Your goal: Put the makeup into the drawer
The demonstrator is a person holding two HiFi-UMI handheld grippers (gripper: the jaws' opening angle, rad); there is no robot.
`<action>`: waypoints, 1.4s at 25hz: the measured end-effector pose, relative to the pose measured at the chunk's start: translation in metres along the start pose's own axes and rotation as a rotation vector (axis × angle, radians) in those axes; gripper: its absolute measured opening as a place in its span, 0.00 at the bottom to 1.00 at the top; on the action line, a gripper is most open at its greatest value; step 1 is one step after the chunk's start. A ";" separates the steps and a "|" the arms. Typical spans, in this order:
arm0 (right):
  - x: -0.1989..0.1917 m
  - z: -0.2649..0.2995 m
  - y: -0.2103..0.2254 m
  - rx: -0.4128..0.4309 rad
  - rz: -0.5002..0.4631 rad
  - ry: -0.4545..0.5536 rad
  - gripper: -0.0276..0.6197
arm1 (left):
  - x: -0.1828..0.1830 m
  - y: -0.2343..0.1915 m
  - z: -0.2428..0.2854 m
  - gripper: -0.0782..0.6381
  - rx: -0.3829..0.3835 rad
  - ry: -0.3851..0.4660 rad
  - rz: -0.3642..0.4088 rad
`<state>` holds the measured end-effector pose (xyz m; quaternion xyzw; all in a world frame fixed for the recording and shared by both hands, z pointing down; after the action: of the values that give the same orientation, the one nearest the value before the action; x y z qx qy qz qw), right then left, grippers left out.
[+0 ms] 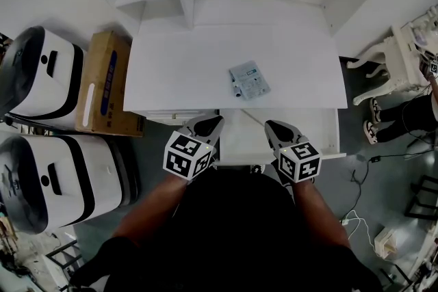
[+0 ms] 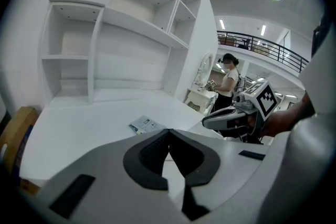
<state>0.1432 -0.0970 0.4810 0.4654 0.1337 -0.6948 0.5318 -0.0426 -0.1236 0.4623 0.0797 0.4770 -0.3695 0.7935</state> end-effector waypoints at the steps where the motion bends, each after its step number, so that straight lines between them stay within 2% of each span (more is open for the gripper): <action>1: 0.000 0.000 -0.001 0.003 -0.003 -0.002 0.09 | 0.000 0.000 0.000 0.12 0.000 -0.001 0.000; 6: -0.001 0.005 -0.005 0.019 -0.011 -0.015 0.09 | -0.004 -0.002 0.001 0.12 0.003 -0.012 -0.010; 10: -0.002 0.008 -0.006 0.025 -0.020 -0.027 0.09 | -0.006 -0.003 0.001 0.12 -0.007 0.005 -0.064; 18: -0.003 0.021 -0.007 0.024 -0.069 -0.051 0.09 | -0.012 -0.014 -0.001 0.12 0.041 -0.018 -0.072; 29: -0.011 0.087 0.011 -0.082 -0.293 -0.145 0.09 | -0.038 -0.027 -0.005 0.12 0.076 -0.105 -0.111; 33: -0.020 0.122 0.024 -0.139 -0.444 -0.224 0.10 | -0.045 -0.030 -0.010 0.12 0.088 -0.107 -0.126; 35: -0.028 0.139 0.029 -0.160 -0.526 -0.270 0.17 | -0.048 -0.032 -0.013 0.12 0.096 -0.108 -0.136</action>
<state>0.0984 -0.1864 0.5856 0.2750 0.2321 -0.8513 0.3818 -0.0859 -0.1158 0.5020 0.0649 0.4194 -0.4488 0.7865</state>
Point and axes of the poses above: the fingertips, and each gripper's own axes: z forward along the fingers, y to its right, x out of its top, the point moved 5 cm from there along -z, backward along the fingers, and after that the axes turned 2 degrees about z, right-handed, at the moved point
